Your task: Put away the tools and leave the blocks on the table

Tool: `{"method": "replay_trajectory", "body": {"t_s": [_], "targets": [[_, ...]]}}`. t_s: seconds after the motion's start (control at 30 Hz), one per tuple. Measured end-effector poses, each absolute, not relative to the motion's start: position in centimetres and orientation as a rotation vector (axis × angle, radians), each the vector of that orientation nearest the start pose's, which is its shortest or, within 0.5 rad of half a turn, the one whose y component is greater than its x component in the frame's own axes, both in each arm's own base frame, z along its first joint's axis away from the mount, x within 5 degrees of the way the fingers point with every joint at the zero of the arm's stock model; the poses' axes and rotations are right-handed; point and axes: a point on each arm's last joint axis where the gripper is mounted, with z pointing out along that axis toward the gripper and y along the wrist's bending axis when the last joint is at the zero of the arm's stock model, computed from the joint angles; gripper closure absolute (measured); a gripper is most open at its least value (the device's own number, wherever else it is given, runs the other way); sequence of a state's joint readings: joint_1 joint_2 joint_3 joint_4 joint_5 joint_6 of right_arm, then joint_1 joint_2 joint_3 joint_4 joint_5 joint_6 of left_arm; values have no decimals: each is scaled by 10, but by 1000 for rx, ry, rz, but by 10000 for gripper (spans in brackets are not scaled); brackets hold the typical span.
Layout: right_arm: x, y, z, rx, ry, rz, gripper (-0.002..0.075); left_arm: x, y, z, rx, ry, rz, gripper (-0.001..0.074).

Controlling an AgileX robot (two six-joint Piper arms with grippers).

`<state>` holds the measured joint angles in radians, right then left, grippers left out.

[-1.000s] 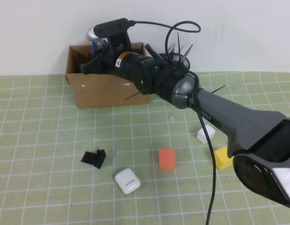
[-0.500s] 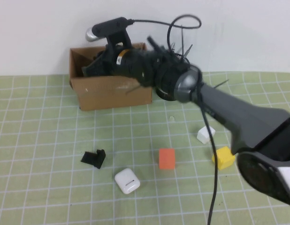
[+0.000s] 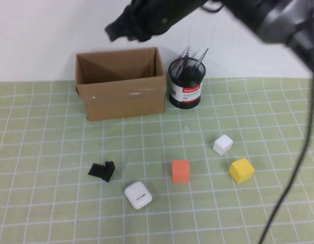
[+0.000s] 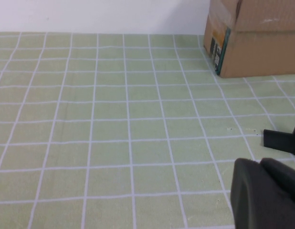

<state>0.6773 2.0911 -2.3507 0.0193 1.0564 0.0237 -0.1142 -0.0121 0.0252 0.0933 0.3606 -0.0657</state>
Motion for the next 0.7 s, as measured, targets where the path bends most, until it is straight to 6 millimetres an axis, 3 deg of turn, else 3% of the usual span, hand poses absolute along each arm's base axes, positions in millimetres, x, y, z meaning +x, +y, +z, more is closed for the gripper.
{"method": "replay_trajectory", "body": {"t_s": [0.33, 0.57, 0.7], "targets": [[318, 240, 461, -584, 2250, 289, 733, 53, -3, 173, 103, 1853, -34, 738], [295, 216, 462, -571, 2298, 224, 734, 53, -3, 173, 103, 1853, -34, 738], [272, 191, 456, -575, 2336, 140, 734, 53, -3, 173, 103, 1853, -34, 738]]}}
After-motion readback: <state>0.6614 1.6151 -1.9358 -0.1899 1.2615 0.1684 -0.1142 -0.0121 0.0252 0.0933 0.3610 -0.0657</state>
